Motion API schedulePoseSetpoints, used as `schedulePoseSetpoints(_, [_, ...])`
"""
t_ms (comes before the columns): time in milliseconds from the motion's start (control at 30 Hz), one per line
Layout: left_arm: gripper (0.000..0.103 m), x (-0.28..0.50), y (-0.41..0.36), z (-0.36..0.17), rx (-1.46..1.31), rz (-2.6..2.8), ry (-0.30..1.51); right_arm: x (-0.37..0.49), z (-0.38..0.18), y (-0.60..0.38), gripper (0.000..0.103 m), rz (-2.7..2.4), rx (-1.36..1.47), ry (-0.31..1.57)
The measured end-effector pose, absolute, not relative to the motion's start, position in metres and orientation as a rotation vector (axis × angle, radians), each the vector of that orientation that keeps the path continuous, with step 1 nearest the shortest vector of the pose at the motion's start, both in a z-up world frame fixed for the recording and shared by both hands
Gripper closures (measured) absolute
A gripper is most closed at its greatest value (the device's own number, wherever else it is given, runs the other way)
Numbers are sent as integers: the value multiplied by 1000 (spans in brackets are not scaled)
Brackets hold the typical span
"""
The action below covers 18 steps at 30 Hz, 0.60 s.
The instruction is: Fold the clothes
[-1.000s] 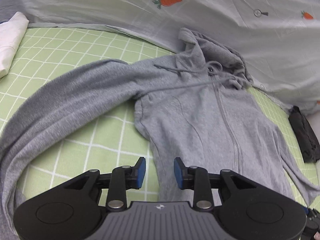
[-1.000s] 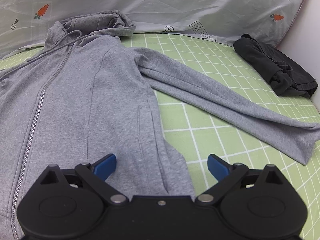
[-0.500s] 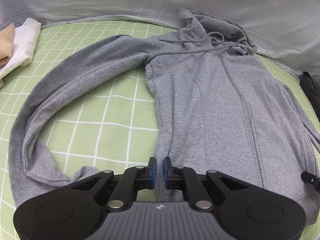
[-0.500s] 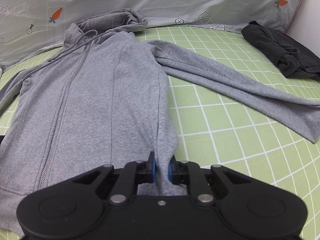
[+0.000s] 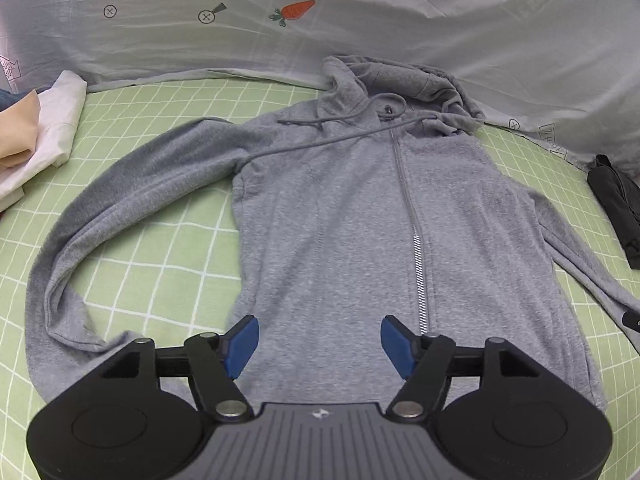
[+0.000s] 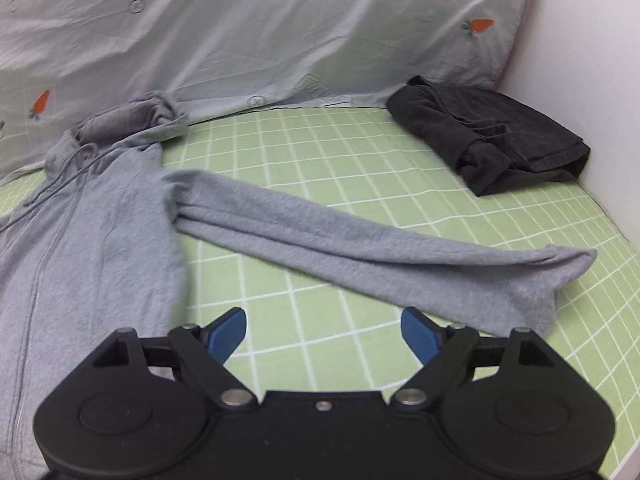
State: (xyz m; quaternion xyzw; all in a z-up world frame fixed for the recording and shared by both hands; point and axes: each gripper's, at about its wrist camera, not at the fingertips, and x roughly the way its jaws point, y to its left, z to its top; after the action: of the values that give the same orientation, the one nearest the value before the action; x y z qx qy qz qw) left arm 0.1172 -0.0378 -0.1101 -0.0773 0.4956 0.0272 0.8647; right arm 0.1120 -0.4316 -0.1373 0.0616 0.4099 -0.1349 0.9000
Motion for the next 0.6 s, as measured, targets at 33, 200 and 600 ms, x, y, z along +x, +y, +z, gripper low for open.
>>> schedulePoseSetpoints(33, [31,118,-52,-115,-166,52,1060,115,-139,-450,17,-319,163,851])
schedulePoseSetpoints(200, [30,121,-123,-142,-144,19,1138,121,-146,-537,16,-474,300,816])
schedulePoseSetpoints(600, [28,170,-209,-170,-40,36,1218,128,-186,-664,25,-713,562,889])
